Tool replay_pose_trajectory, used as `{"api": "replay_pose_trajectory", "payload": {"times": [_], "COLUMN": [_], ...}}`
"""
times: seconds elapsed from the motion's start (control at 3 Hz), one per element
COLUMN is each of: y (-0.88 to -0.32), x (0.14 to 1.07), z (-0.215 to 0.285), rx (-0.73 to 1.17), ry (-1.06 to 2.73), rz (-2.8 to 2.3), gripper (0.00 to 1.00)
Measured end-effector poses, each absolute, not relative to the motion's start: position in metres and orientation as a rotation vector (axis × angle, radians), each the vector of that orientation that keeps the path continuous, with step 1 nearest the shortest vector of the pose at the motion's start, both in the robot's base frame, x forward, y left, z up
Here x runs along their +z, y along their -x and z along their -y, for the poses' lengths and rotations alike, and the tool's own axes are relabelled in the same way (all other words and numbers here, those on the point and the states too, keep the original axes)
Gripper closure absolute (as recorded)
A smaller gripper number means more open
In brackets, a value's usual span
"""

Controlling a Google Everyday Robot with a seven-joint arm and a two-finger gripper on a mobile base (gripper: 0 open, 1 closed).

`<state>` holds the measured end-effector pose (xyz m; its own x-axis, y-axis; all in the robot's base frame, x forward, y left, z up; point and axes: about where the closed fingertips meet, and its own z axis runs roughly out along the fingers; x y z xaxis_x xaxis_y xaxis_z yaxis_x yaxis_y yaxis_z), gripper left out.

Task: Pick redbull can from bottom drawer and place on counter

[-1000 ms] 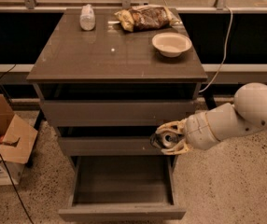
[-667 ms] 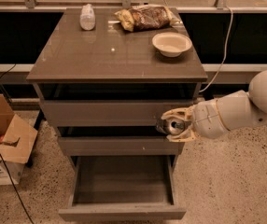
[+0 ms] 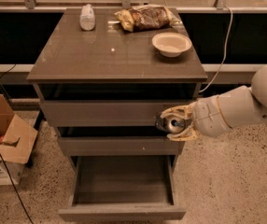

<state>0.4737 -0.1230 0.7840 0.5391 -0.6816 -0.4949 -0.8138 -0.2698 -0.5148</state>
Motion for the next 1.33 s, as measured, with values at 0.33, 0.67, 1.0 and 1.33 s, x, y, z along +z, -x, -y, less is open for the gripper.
{"api": "replay_pose_trajectory", "payload": {"times": [0.33, 0.67, 1.0, 1.33], "y": [-0.469, -0.473, -0.49, -0.515], "x": [0.811, 0.842, 0.864, 0.882], "z": [0.114, 0.103, 0.092, 0.083], "rx": [0.179, 0.105, 0.017, -0.053], "ry": [2.072, 2.078, 2.045, 1.987], "rz": [-1.115, -1.019, -0.996, -0.992], "gripper": [1.0, 1.0, 1.0, 1.0]}}
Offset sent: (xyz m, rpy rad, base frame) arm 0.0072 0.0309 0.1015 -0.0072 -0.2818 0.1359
